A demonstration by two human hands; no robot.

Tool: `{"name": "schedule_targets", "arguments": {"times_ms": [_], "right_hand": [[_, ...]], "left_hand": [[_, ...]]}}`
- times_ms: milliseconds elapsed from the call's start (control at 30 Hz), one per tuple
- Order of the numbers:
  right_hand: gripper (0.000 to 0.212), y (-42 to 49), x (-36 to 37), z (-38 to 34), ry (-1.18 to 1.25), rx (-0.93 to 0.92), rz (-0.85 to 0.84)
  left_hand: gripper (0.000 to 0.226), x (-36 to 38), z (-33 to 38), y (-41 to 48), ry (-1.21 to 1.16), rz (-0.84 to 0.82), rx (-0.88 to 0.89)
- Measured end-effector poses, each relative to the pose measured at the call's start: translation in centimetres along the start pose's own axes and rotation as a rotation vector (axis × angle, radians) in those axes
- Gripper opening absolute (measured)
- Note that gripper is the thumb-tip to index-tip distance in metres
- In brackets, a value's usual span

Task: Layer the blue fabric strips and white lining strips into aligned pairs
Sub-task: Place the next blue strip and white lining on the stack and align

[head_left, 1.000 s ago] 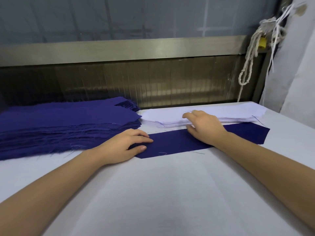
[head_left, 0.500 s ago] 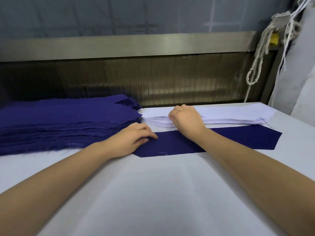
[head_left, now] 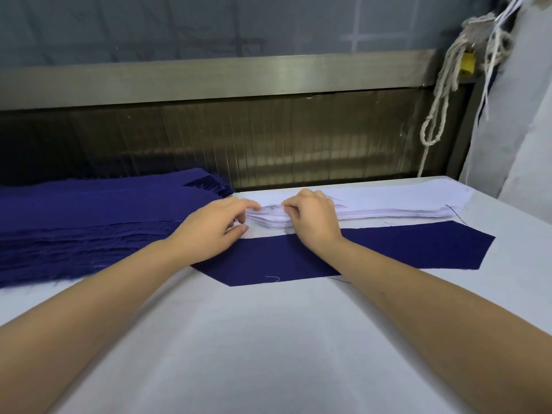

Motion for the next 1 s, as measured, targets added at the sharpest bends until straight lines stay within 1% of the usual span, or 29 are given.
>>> {"name": "schedule_targets", "arguments": {"times_ms": [100, 200, 333, 433, 667, 833, 933, 1000], "right_hand": [[0.026, -0.2, -0.2, 0.2, 0.013, 0.032, 0.022], [0.023, -0.2, -0.3, 0.1, 0.055, 0.046, 0.028], [0.018, -0.2, -0.5, 0.2, 0.105, 0.057, 0.035], [0.015, -0.2, -0.6, 0.3, 0.142, 0.054, 0.045], [0.020, -0.1, -0.6, 0.2, 0.138, 0.047, 0.040], [0.031, -0.3, -0.1, -0.3, -0.008, -0.002, 0.003], [0.032, -0.4, 0.2, -0.8, -0.133, -0.071, 0.004], [0.031, -0.5, 0.2, -1.0, -0.170, -0.096, 0.004]], "left_hand": [[0.034, 0.0, -0.1, 1.6, -0.014, 0.109, -0.119], [0.029, 0.1, 0.3, 3.2, 0.032, 0.149, -0.188], [0.023, -0.2, 0.8, 4.6, 0.048, 0.180, -0.205], [0.021, -0.2, 0.5, 4.9, 0.095, 0.169, -0.199], [0.018, -0.2, -0.6, 4.3, 0.089, 0.169, -0.221], [0.018, -0.2, -0.5, 3.9, 0.123, 0.158, -0.221], [0.017, -0.1, -0.4, 3.7, 0.123, 0.174, -0.217], [0.017, -0.2, -0.4, 3.7, 0.104, 0.175, -0.218]]}}
Point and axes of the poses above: each hand's wrist, its own y-axis towards the middle knuckle, its own x-axis out of the palm, z = x × y, the point moved 5 cm from there along y, towards the middle knuckle, and after that the axes turned 5 degrees about -z, right-handed, at the moved point
